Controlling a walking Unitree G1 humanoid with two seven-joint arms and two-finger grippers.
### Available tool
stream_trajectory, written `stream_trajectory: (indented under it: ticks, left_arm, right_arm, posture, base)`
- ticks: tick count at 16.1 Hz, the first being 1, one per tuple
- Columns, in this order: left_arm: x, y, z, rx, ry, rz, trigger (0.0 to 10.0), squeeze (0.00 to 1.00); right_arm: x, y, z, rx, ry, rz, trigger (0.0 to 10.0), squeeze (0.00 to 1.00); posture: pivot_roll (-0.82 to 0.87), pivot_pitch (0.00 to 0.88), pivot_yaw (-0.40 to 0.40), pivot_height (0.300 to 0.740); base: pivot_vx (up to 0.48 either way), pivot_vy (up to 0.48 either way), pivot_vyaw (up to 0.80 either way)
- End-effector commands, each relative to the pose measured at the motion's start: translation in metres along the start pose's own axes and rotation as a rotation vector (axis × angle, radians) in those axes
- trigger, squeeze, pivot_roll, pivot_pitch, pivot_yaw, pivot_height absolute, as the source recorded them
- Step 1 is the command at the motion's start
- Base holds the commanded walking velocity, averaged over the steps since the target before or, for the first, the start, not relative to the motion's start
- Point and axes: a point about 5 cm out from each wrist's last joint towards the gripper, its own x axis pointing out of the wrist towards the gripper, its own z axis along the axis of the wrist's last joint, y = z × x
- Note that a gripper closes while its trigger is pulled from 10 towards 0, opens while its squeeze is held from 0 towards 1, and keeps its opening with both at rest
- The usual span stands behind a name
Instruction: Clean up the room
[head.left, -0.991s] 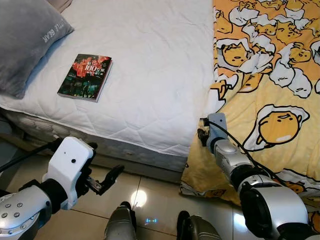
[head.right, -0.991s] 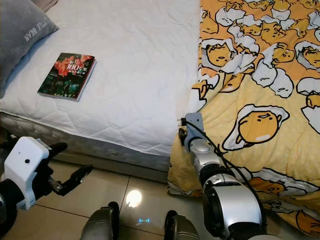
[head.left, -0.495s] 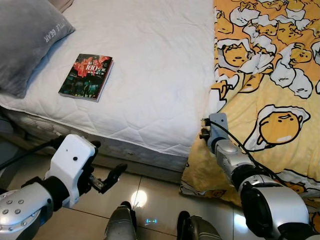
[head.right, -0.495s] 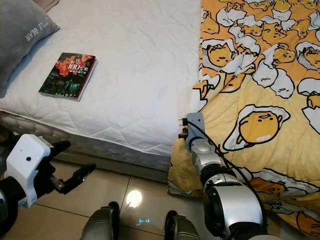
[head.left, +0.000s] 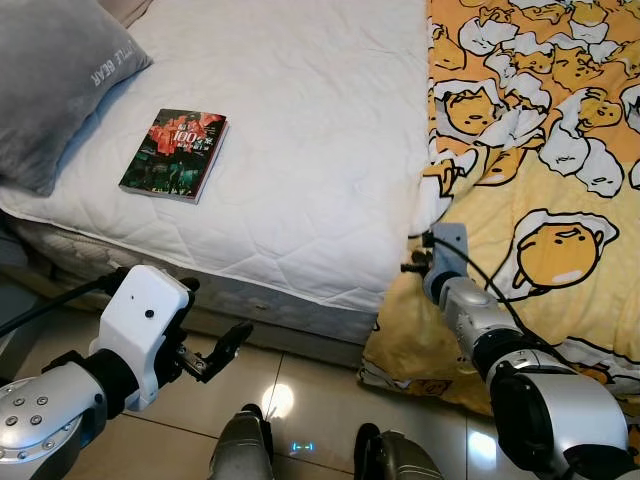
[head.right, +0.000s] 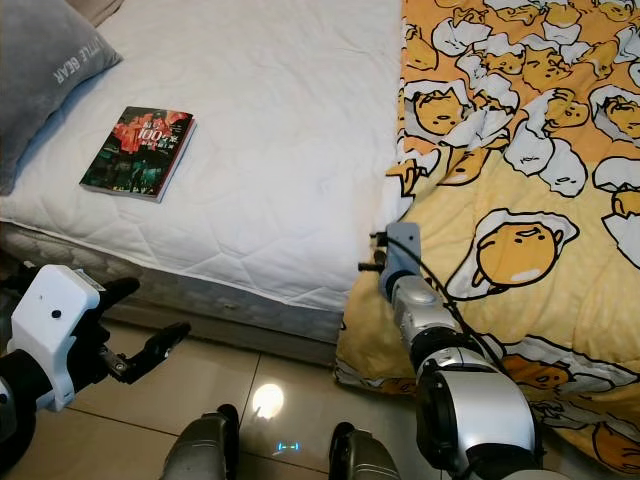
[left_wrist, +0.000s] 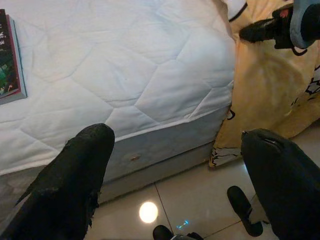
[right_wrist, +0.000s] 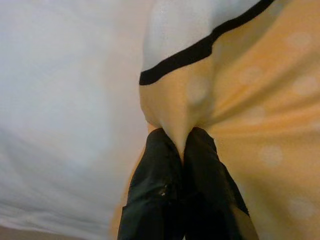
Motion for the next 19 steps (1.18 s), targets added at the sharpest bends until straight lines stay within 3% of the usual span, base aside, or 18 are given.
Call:
stream_trajectory:
  ticks: [1,3,4,6,7,9,10,11,13,19]
  left_arm:
    - [0.001,-0.001,-0.002,-0.007,0.002,0.005,10.0,0.95]
    - [0.003,-0.001,-0.002,-0.011,-0.006,0.009,10.0,0.95]
    - [0.004,0.000,-0.001,-0.011,-0.012,0.013,10.0,0.95]
    - [0.005,0.001,-0.001,-0.012,-0.017,0.018,10.0,0.95]
    - [0.005,0.001,-0.002,-0.015,-0.017,0.019,10.0,0.95]
    - [0.007,-0.004,-0.002,-0.017,-0.020,0.005,10.0,0.96]
    - [0.007,-0.004,-0.002,-0.017,-0.021,0.003,10.0,0.95]
    - [0.007,-0.003,-0.002,-0.015,-0.021,0.005,10.0,0.95]
    - [0.005,-0.001,-0.003,-0.011,-0.014,0.009,10.0,0.95]
    - [0.005,-0.001,-0.003,-0.011,-0.014,0.009,10.0,0.95]
  right_arm:
    - [0.000,-0.002,0.021,0.056,-0.124,0.069,0.0,0.00]
    - [-0.003,0.003,0.038,0.143,-0.246,0.176,0.0,0.00]
    - [-0.011,0.007,0.058,0.266,-0.394,0.275,0.0,0.00]
    - [-0.025,0.008,0.068,0.422,-0.513,0.344,0.0,0.00]
    - [-0.028,0.011,0.047,0.430,-0.438,0.339,0.0,0.00]
    - [-0.033,0.018,-0.064,0.118,0.085,0.277,0.0,0.00]
    - [-0.037,0.018,-0.077,0.081,0.150,0.266,0.0,0.00]
    - [-0.046,0.022,-0.101,0.134,0.248,0.238,0.0,0.00]
    - [-0.051,0.032,-0.109,0.138,0.264,0.252,0.0,0.00]
    - [-0.051,0.032,-0.109,0.138,0.264,0.252,0.0,0.00]
  posture:
    - [0.30,0.224,-0.034,0.740]
    - [0.30,0.221,-0.034,0.740]
    - [0.29,0.219,-0.035,0.740]
    - [0.28,0.216,-0.035,0.740]
    - [0.27,0.212,-0.036,0.740]
    - [0.28,0.204,-0.028,0.740]
    - [0.28,0.204,-0.028,0.740]
    - [0.29,0.208,-0.027,0.740]
    - [0.29,0.205,-0.025,0.740]
    - [0.29,0.205,-0.025,0.740]
  base:
    - [0.000,0.000,0.00]
    - [0.000,0.000,0.00]
    - [0.000,0.000,0.00]
    - [0.000,0.000,0.00]
    - [0.000,0.000,0.00]
    - [0.000,0.000,0.00]
    - [0.000,0.000,0.00]
    - [0.000,0.000,0.00]
    - [0.000,0.000,0.00]
    - [0.000,0.000,0.00]
